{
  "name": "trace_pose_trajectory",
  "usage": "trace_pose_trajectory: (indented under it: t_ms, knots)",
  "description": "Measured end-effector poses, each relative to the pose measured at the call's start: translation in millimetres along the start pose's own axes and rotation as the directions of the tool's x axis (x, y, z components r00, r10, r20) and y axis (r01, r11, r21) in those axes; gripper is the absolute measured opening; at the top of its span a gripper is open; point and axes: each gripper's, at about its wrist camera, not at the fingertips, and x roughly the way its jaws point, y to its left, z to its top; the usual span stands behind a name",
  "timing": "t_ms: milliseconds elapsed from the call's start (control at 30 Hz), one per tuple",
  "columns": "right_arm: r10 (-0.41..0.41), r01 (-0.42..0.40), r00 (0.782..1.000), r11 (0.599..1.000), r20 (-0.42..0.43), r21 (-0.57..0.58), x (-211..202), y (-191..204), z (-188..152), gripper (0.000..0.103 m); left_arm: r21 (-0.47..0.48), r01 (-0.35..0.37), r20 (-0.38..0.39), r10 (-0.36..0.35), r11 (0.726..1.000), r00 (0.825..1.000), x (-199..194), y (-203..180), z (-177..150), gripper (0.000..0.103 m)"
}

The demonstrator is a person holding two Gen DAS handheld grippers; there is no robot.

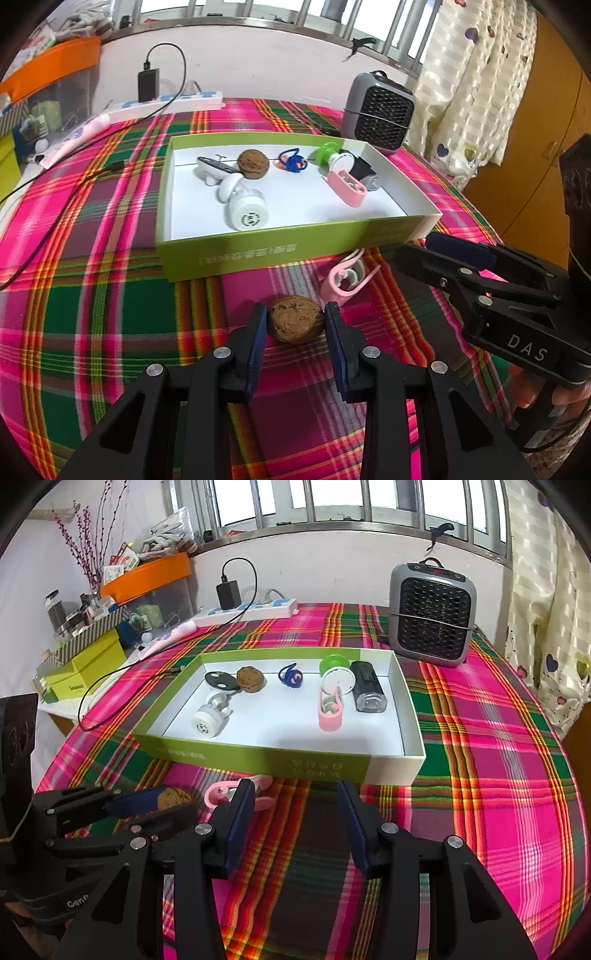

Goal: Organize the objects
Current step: 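Grasp the pink plastic clip with the right tool while the left tool holds the cork lid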

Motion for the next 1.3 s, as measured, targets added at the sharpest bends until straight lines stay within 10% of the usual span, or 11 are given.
trace_pose_trajectory:
  t_ms: [1300]
  knots:
    - [-0.227, 0.228, 0.972, 0.974, -0.066, 0.015, 12, 37, -12, 0.048, -0.091, -0.012, 0.025, 0.014, 0.996, 1.0, -20, 50, -13, 0.029]
